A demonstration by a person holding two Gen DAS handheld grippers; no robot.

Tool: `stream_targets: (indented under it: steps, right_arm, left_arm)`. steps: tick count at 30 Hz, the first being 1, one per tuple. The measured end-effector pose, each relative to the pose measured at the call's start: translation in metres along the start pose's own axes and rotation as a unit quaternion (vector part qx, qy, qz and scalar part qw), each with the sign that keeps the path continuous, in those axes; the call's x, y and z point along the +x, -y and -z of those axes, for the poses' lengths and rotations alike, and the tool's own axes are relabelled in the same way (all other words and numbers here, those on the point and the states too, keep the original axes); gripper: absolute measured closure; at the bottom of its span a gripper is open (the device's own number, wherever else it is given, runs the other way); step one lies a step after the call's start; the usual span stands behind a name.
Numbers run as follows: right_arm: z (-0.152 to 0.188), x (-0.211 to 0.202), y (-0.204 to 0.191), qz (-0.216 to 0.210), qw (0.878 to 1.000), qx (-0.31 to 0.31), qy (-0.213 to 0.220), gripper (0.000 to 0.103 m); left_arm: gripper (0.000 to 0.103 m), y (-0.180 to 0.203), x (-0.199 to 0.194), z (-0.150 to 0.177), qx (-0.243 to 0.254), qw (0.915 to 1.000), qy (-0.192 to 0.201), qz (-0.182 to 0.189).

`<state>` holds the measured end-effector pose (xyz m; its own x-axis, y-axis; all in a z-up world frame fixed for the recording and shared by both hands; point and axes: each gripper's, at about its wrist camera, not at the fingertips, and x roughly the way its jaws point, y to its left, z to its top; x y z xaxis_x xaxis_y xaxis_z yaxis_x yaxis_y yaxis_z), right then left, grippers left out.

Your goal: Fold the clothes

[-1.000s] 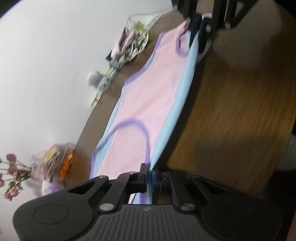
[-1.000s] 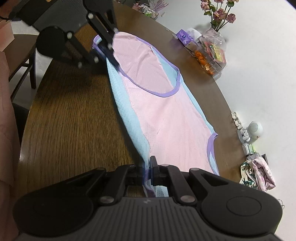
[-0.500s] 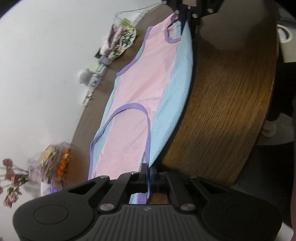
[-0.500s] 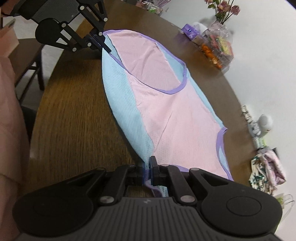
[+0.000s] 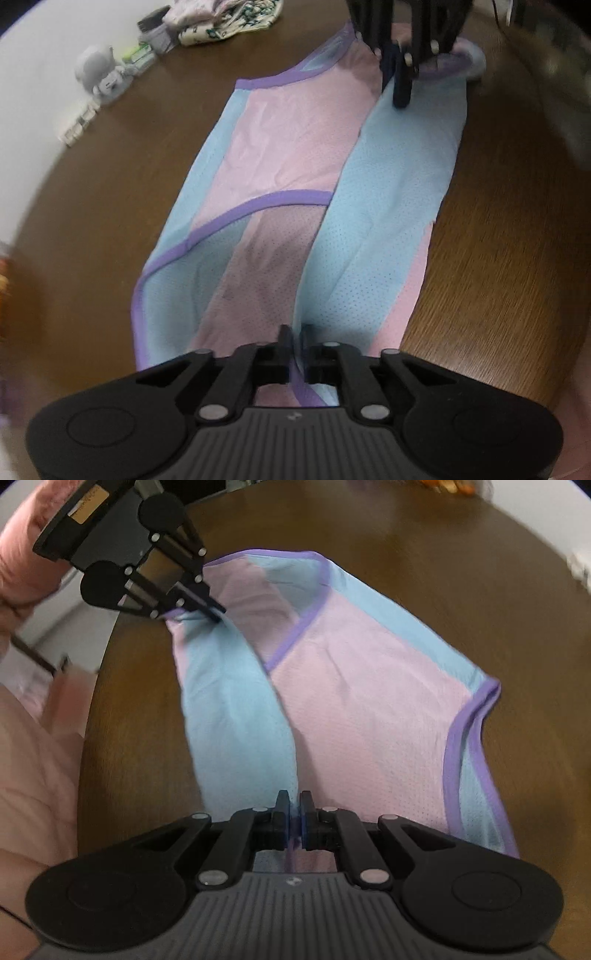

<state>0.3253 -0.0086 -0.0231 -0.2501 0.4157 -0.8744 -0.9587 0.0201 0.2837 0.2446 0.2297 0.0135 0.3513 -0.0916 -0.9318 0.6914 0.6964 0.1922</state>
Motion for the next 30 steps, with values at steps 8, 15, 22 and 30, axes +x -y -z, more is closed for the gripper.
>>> stream_targets:
  steps: [8, 15, 22, 30]
  right_arm:
    - [0.016, -0.008, 0.019, -0.028, 0.998, 0.046, 0.042, 0.098]
    - [0.015, -0.002, 0.02, -0.009, 0.996, 0.076, 0.045, 0.098]
    - [0.014, -0.002, 0.024, -0.012, 0.993, 0.105, 0.045, 0.098]
    - [0.02, -0.004, 0.021, -0.014, 0.994, 0.09, 0.061, 0.097]
  left_arm:
    - [0.074, -0.023, -0.021, 0.053, -0.063, 0.9941, 0.07, 0.053]
    - [0.075, -0.004, -0.044, 0.099, -0.093, 0.9916, 0.085, 0.028]
    - [0.074, 0.02, -0.058, 0.117, -0.147, 0.9804, 0.125, 0.037]
    - [0.103, 0.038, -0.046, 0.111, -0.195, 0.9749, 0.107, -0.004]
